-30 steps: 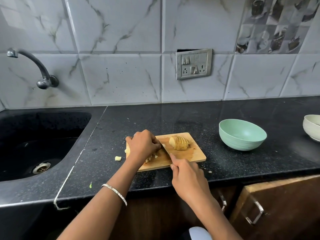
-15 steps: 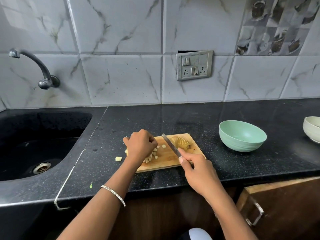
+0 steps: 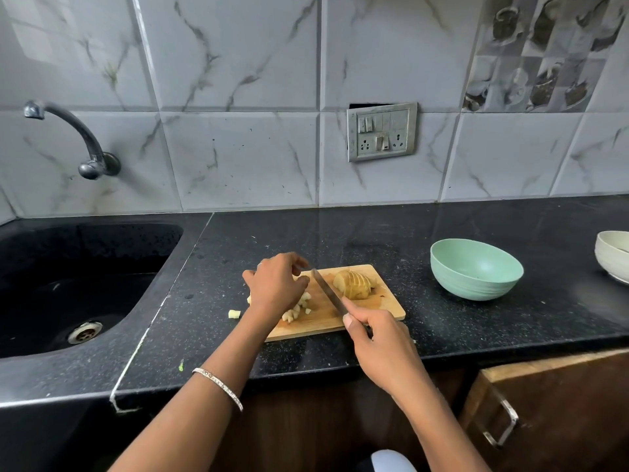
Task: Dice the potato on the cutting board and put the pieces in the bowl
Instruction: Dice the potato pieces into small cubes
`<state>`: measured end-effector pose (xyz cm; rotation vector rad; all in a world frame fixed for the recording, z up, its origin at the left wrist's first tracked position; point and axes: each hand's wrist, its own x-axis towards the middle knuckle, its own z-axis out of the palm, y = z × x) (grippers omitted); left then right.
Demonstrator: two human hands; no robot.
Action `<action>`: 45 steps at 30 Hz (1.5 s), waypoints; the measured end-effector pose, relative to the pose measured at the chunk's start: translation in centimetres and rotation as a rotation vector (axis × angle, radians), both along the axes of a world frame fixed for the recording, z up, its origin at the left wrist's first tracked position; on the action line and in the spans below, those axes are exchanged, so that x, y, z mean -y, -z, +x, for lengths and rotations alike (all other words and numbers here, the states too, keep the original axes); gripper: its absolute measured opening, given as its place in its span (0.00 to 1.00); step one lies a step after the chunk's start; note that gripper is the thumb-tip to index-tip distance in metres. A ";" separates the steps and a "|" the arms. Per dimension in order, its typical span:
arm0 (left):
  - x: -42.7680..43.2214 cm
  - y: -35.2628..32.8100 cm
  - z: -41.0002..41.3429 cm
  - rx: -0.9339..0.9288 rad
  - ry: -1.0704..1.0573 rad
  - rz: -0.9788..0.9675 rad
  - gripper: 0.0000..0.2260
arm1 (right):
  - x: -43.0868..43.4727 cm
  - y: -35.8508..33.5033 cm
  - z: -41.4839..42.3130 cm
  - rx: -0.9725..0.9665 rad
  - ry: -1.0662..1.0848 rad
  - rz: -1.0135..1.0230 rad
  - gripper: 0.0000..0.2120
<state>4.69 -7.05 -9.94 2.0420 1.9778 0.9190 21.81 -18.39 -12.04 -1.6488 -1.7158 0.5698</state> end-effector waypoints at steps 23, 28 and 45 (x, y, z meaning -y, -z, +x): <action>-0.1 -1.6 0.4 -0.493 0.090 0.154 0.10 | 0.6 -1.0 5.3 -0.301 -0.013 -0.031 0.14; -0.4 -1.2 0.8 -0.368 -0.023 0.173 0.18 | 0.5 -0.6 6.0 -0.342 0.058 0.038 0.12; -0.6 0.4 5.2 -0.073 0.228 0.023 0.15 | 1.7 1.0 7.4 -0.366 0.105 0.018 0.13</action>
